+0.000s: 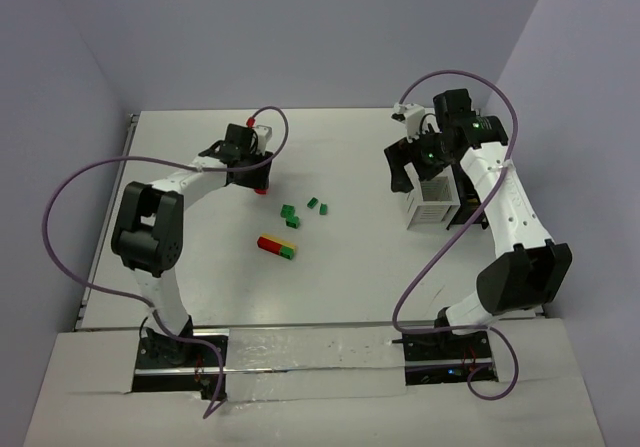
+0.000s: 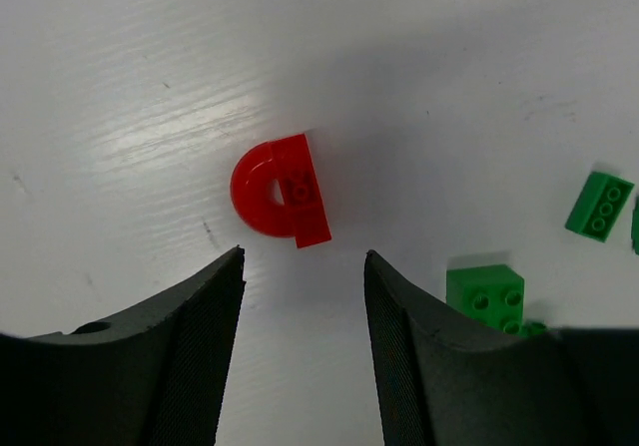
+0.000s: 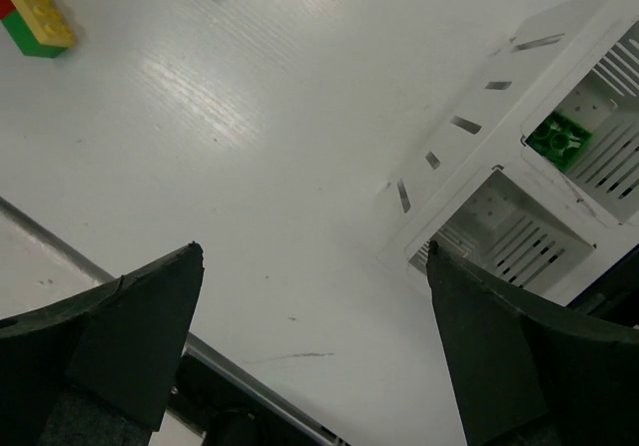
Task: Sort the legos into containers by color
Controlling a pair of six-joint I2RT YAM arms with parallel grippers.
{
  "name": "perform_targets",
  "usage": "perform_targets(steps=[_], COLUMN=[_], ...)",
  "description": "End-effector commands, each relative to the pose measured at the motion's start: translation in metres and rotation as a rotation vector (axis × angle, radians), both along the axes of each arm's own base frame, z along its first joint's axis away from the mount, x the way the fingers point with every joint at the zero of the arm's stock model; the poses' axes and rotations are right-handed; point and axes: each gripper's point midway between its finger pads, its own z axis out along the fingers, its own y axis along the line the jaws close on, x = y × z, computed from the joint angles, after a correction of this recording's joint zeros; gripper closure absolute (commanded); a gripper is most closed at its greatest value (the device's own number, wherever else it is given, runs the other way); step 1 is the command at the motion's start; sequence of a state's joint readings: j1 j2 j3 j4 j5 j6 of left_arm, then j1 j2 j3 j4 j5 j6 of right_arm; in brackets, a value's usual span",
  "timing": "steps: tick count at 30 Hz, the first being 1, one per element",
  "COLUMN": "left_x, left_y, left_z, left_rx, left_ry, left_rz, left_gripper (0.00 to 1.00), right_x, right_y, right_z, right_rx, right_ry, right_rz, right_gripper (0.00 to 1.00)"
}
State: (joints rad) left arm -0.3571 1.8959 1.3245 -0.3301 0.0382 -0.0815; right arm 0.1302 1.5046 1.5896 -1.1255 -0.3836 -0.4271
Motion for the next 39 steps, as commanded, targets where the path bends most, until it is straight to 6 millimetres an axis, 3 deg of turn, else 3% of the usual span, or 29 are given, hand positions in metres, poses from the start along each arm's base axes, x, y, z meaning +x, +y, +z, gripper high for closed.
perform_targets(steps=[1, 14, 24, 29, 33, 39], left_x=[0.027, 0.034, 0.029, 0.025, 0.023, 0.001], left_y=[-0.007, -0.011, -0.015, -0.019, -0.022, -0.048], left_z=[0.000, -0.026, -0.021, -0.008, 0.010, 0.070], left_rx=[-0.017, 0.048, 0.064, 0.062, 0.037, -0.113], left_ry=[-0.040, -0.036, -0.042, -0.066, -0.086, -0.148], left_rz=[0.107, 0.095, 0.048, 0.022, 0.007, -0.107], left_gripper=[0.45, 0.55, 0.84, 1.00, 1.00, 1.00], right_x=[0.001, 0.002, 0.005, 0.005, 0.005, 0.007], right_y=[0.011, 0.011, 0.016, 0.018, 0.020, 0.051], right_z=[0.024, 0.020, 0.018, 0.016, 0.017, 0.022], right_rx=[0.066, 0.065, 0.080, 0.080, 0.094, 0.289], right_ry=[-0.093, -0.080, -0.066, -0.065, -0.066, -0.012], right_rz=[-0.010, -0.012, -0.003, -0.001, -0.001, -0.015], right_gripper=[0.00, 0.00, 0.00, 0.00, 0.00, 0.00])
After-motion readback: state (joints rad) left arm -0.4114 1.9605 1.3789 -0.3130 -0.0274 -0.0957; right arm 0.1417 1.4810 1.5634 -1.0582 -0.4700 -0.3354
